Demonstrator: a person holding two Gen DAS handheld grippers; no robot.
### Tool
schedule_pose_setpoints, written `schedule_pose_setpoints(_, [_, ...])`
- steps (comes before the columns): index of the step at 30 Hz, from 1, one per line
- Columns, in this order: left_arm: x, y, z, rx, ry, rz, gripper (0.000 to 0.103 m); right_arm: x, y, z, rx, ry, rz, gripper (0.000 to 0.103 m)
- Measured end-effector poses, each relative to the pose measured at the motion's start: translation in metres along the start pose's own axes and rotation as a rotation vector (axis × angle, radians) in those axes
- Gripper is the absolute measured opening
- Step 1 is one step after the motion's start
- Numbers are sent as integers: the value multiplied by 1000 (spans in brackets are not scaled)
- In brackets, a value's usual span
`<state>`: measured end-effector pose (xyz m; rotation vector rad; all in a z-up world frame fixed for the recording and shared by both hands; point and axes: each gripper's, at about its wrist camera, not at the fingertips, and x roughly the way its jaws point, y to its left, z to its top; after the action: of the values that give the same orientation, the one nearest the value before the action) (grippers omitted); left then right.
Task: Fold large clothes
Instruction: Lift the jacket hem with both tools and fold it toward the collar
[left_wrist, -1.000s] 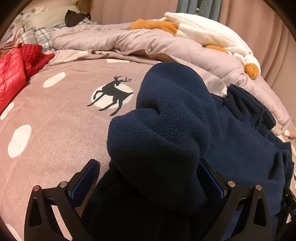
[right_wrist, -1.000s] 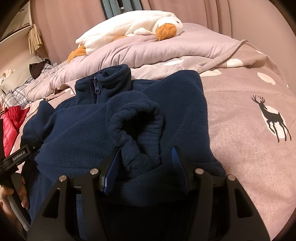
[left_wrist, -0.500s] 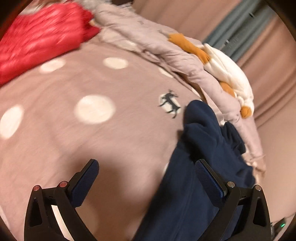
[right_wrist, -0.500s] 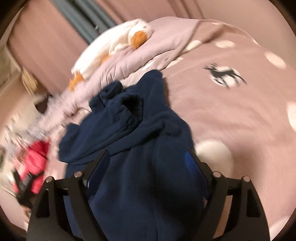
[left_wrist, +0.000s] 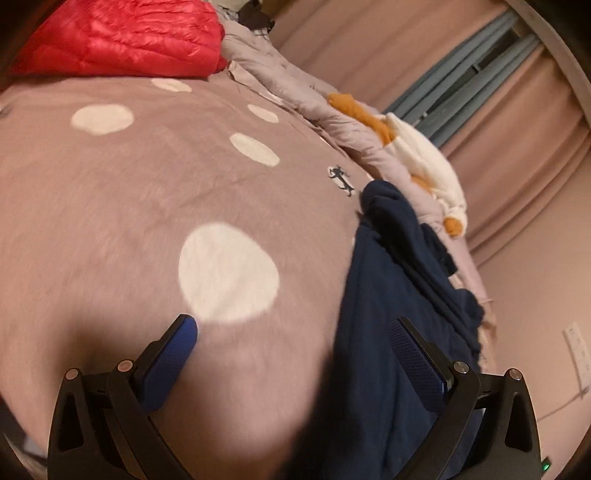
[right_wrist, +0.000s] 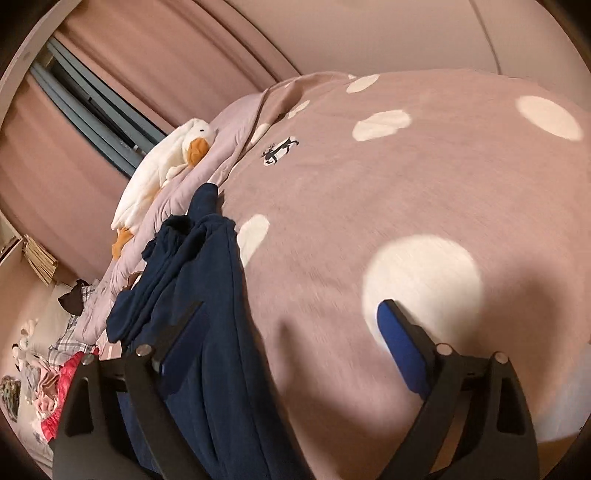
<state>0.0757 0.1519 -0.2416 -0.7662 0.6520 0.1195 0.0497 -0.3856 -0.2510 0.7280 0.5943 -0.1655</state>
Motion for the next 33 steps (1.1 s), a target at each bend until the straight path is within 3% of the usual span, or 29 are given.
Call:
schedule_pose_setpoints(7, [3,-23,-19,38,44,62,103,-11,11,-38,-21,-7,63,93])
schedule_pose_setpoints(11, [1,-33,-40,52,82,0,103,-7,17,-48,-21,-1,92,93])
schedule_pose_setpoints(15, [0,-47,-55,112,81,52,103,-11,18,-56,12,7,125,92])
schedule_pose_setpoints(18, [-2,-47,-57,86,97,57,103,-15,12,-62,65,9,146,92])
schedule_pose_setpoints(22, [-9,-34,-56,-38,85,-5,103,-19,6,-65,147,9,173,92])
schedule_pose_setpoints(25, [-14,-30,-60,-40,70,-48,103,-18,9,-70,141,-7,158,93])
schedule_pose_setpoints(29, [-24,-27,-69,6,42,-85,103,-19,20,-81,63,-51,118,93])
schedule_pose_setpoints(33, [-41,-4,-80,-95,-66,-177,103,-26,27,-94,-59,-82,79,93])
